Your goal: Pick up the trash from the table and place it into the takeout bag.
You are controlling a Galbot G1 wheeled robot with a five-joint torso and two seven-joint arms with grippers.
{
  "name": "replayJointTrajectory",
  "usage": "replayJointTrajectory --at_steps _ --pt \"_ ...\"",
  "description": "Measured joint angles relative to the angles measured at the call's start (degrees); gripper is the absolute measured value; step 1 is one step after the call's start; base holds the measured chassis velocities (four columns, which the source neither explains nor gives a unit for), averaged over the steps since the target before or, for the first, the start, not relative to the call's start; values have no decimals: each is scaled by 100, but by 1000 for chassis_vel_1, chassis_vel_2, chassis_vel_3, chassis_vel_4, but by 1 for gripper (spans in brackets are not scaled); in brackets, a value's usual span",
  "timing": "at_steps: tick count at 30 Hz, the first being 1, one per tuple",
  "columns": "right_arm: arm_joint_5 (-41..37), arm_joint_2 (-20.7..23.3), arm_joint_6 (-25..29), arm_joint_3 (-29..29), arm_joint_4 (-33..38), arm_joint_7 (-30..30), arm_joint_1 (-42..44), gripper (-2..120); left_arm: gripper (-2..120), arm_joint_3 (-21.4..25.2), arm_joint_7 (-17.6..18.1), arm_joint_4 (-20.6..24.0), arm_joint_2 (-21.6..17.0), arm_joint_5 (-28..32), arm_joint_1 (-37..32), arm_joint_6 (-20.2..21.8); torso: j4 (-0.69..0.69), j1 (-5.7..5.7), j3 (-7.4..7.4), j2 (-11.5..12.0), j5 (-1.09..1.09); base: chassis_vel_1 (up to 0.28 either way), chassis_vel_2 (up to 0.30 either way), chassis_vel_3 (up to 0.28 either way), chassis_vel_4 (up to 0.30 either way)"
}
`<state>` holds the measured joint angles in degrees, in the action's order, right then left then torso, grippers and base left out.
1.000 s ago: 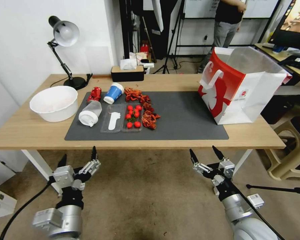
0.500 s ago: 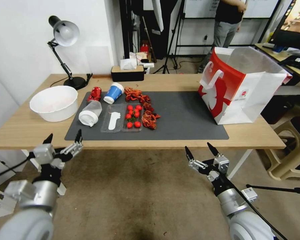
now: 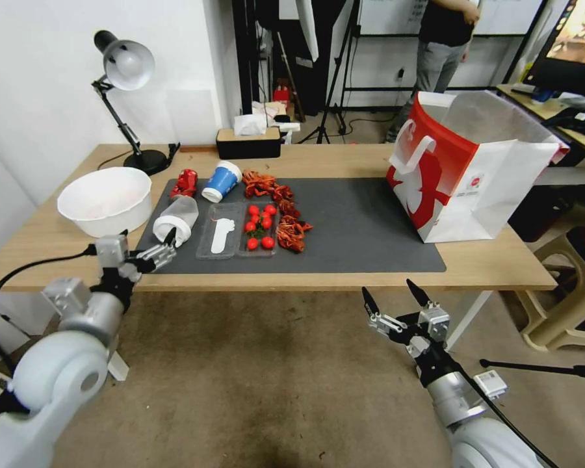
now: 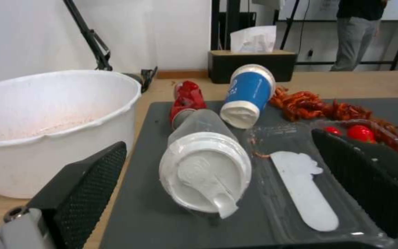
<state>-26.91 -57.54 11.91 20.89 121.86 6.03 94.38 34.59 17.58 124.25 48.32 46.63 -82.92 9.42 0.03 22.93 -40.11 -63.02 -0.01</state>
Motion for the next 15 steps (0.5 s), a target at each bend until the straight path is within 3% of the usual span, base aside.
replayJointTrajectory --at_steps 7,12,15 --pt "145 -13 0 1 -20 -4 53 100 100 -569 -3 -827 -601 527 858 71 -3 0 1 0 2 0 0 0 0" --pt "238 -39 11 -15 -104 -9 21 100 100 -919 -699 -1208 -825 936 1371 228 -3 -1 1 0 1 0 0 0 0" --pt "264 -60 12 -27 -129 -10 7 100 100 -1161 -758 -1352 -841 1020 1672 264 -3 -1 0 0 1 0 0 0 0"
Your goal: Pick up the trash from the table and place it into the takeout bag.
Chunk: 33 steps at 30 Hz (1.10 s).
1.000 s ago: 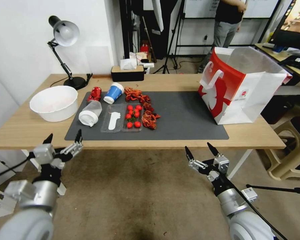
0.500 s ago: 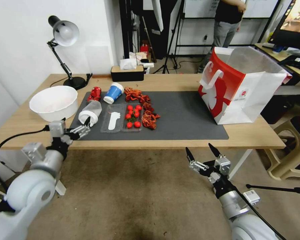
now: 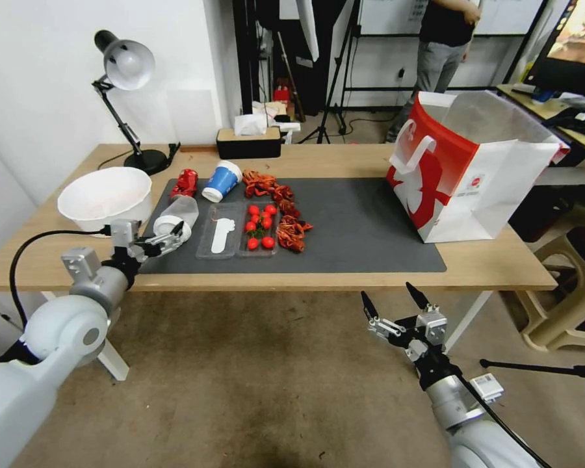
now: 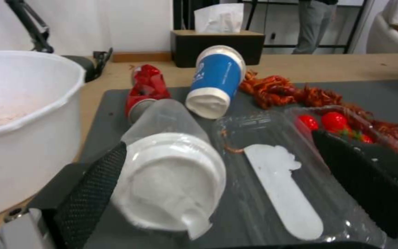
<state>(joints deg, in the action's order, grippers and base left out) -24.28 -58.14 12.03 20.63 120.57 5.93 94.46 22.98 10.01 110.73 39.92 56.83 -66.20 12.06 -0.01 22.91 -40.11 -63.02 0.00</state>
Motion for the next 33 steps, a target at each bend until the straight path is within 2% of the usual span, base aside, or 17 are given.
replayJointTrajectory --at_steps 3,7,14,20,24,28,33 --pt "56 -37 6 -5 -39 -2 -2 100 100 -277 27 -229 44 57 452 12 3 0 0 0 -1 0 0 0 0" --pt "83 -62 12 -2 -69 -2 -4 100 100 -432 86 -377 85 87 691 28 1 0 0 0 0 0 0 0 0" --pt "101 -72 19 4 -123 -2 -35 100 100 -554 178 -547 88 168 921 136 1 0 0 0 0 0 0 0 0" --pt "108 -60 21 1 -162 -1 -74 100 100 -694 255 -718 108 366 1200 392 1 0 0 -1 0 0 0 0 0" --pt "109 -37 24 9 -173 2 -81 100 100 -823 447 -781 155 475 1368 597 1 0 0 -1 0 0 0 0 0" --pt "113 -27 32 19 -190 3 -79 100 100 -964 821 -850 238 548 1556 846 1 0 0 -1 0 0 0 0 0" --pt "133 -28 40 19 -201 3 -72 100 100 -1027 988 -886 287 592 1616 982 1 0 1 -1 0 0 0 0 0"
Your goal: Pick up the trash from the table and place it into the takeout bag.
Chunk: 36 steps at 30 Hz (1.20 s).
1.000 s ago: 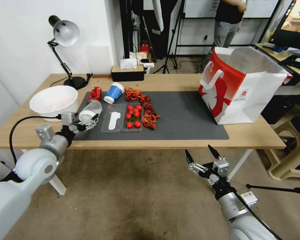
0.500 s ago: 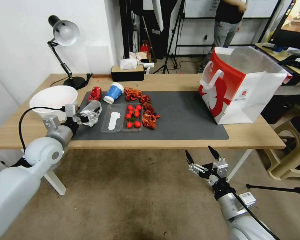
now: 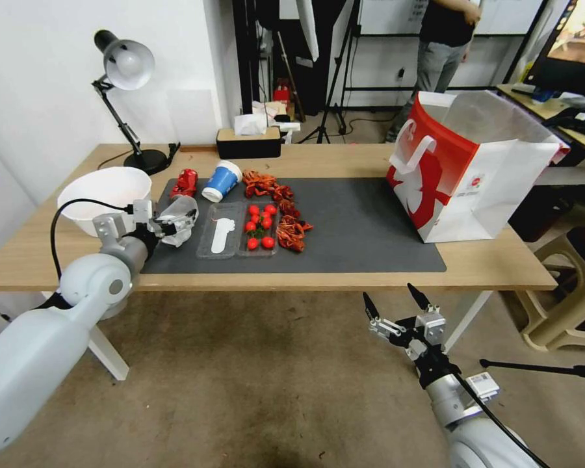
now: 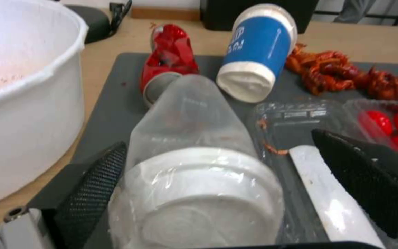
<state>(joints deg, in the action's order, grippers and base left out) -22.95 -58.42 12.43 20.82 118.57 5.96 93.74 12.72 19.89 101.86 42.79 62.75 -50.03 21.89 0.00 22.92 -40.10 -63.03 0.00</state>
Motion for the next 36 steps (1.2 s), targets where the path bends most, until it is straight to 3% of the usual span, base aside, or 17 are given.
replayJointTrajectory --at_steps 23,31,36 --pt "64 -37 7 -15 -34 22 -5 100 100 -143 308 -151 69 75 97 410 0 0 0 0 0 0 0 0 0" --pt "91 -36 -7 -34 -35 65 -18 100 81 -152 364 -183 76 53 87 448 1 0 0 0 -1 0 0 0 0" --pt "102 -46 -9 -44 -35 68 -17 100 81 -157 416 -172 88 50 71 447 1 -1 1 0 -1 0 0 0 0"
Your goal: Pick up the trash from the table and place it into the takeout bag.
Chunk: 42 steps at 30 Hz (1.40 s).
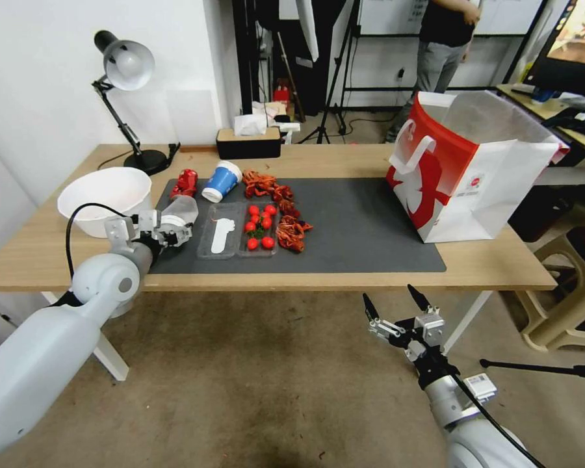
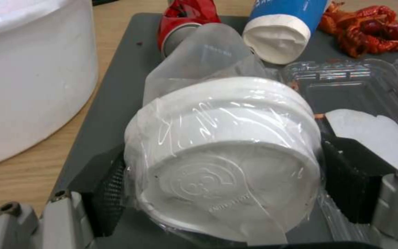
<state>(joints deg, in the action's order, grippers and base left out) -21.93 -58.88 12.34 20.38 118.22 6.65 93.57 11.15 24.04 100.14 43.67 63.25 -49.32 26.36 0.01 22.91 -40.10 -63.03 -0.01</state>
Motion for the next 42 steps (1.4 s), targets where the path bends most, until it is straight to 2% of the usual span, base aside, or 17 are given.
replayJointTrajectory --at_steps 7,9,10,15,20,22,23,25,27,28,30,31,34,35,39,40,42 --pt "11 -16 0 -2 2 2 5 100 81 56 -25 96 -17 7 -72 -94 -3 0 -1 1 4 0 0 0 0" --pt "14 -21 0 -2 10 3 11 100 81 115 -165 218 -78 15 -89 -260 -2 1 -2 2 8 0 0 0 0" --pt "15 -22 0 -2 18 3 11 100 81 142 -238 283 -118 12 -81 -365 -1 1 -2 2 1 0 0 0 0" --pt "17 -27 -3 5 37 9 10 100 81 147 -520 535 -289 15 76 -696 -2 1 -2 2 2 0 0 0 0" --pt "23 -40 -17 12 82 21 17 100 81 -220 -875 647 -454 212 661 -1012 -3 0 -2 2 2 0 0 0 0" --pt "37 -50 -21 25 106 27 37 100 81 -696 -1131 513 -489 326 1237 -1178 0 0 -1 2 -1 0 0 0 0" --pt "37 -50 -21 25 106 27 37 100 81 -696 -1131 513 -489 326 1237 -1178 0 0 -1 2 -1 0 0 0 0" --pt "45 -58 -22 43 117 33 51 100 81 -1097 -1320 363 -459 433 1722 -1258 -1 1 -1 2 4 0 0 0 0" --pt "51 -65 -25 55 130 38 60 100 81 -1411 -1475 248 -395 518 2167 -1310 -1 1 -1 2 0 0 0 0 0" --pt "51 -65 -25 55 130 38 60 100 81 -1411 -1475 248 -395 518 2167 -1310 -1 1 -1 2 0 0 0 0 0" --pt "62 -75 -36 90 144 50 83 100 81 -2114 -1646 -41 -85 674 3241 -1351 -2 1 -2 2 2 0 0 0 0" --pt "62 -75 -36 90 144 50 83 100 81 -2114 -1646 -41 -85 674 3241 -1351 -2 1 -2 2 2 0 0 0 0" --pt "88 -104 -56 106 163 69 96 100 81 -3046 -1755 -695 635 708 4541 -1342 0 1 -2 1 -1 0 0 0 0" --pt "88 -104 -56 106 163 69 96 100 81 -3046 -1755 -695 635 708 4541 -1342 0 1 -2 1 -1 0 0 0 0" --pt "101 -114 -87 133 203 83 85 100 81 -3997 -1950 -1404 1658 724 5599 -1360 -1 1 -2 1 -2 0 0 0 0" --pt "101 -114 -87 133 203 83 85 100 81 -3997 -1950 -1404 1658 724 5599 -1360 -1 1 -2 1 -2 0 0 0 0" --pt "113 -134 -90 142 213 84 86 100 81 -4299 -2015 -1685 2164 723 5931 -1388 1 1 -2 1 -2 0 0 0 0"
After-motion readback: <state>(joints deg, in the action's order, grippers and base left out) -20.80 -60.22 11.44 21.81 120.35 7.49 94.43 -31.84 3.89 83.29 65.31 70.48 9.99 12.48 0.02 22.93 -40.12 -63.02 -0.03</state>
